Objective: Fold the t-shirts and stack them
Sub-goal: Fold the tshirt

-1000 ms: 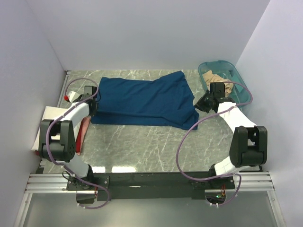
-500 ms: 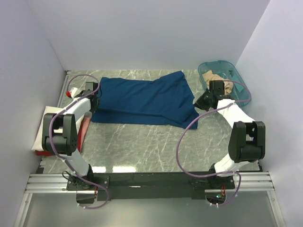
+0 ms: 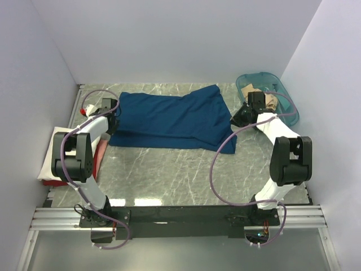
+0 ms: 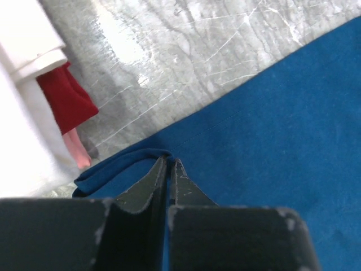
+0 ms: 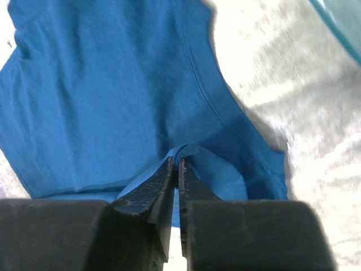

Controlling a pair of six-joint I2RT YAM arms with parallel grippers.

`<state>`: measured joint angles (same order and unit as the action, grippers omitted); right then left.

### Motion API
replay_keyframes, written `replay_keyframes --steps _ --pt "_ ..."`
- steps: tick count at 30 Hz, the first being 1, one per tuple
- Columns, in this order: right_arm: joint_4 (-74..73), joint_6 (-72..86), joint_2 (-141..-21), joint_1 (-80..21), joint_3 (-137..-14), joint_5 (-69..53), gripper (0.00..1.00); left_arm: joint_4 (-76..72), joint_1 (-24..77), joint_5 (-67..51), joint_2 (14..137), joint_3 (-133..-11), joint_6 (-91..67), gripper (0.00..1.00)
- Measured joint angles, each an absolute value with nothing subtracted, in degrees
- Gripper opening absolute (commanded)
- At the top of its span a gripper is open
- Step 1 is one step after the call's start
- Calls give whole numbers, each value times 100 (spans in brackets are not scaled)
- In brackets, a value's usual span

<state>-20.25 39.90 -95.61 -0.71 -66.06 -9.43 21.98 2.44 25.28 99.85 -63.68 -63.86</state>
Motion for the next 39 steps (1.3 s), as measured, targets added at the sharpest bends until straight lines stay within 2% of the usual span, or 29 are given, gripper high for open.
replay_keyframes --steps 2,3,5,6,10,15,22,27,35,39 --pt "-2034 3931 -9690 -71 -6792 -954 19 2178 233 2493 9992 -6383 -6331 15" --pt "-2040 3900 -9754 -71 -6884 -965 27 2171 231 2475 9994 -6399 -6302 21" --pt "-2062 3826 -9852 -71 -7054 -989 35 2123 222 2416 9998 -6410 -6211 29" --pt "-2069 3791 -9878 -71 -7126 -1007 43 2093 222 2383 9998 -6410 -6189 37" --pt "-2091 3662 -9900 -71 -7266 -1037 49 1979 217 2255 9988 -6410 -6075 47" --pt "-2086 3607 -9824 -115 -7218 -1033 49 1887 220 2049 9697 -6320 -6014 48" --pt "-1754 3658 -9129 -729 -6158 -897 49 1656 388 1898 8729 -5618 -6020 49" --pt "-1538 3767 -9129 -1076 -5675 -862 50 1566 593 1702 8405 -5098 -6020 50" --pt "-1024 3894 -9131 -1149 -5140 -797 60 1511 733 1431 7911 -4619 -5970 49" --pt "-808 3938 -9196 -1151 -5024 -810 62 1468 733 1378 7712 -4584 -5935 50"
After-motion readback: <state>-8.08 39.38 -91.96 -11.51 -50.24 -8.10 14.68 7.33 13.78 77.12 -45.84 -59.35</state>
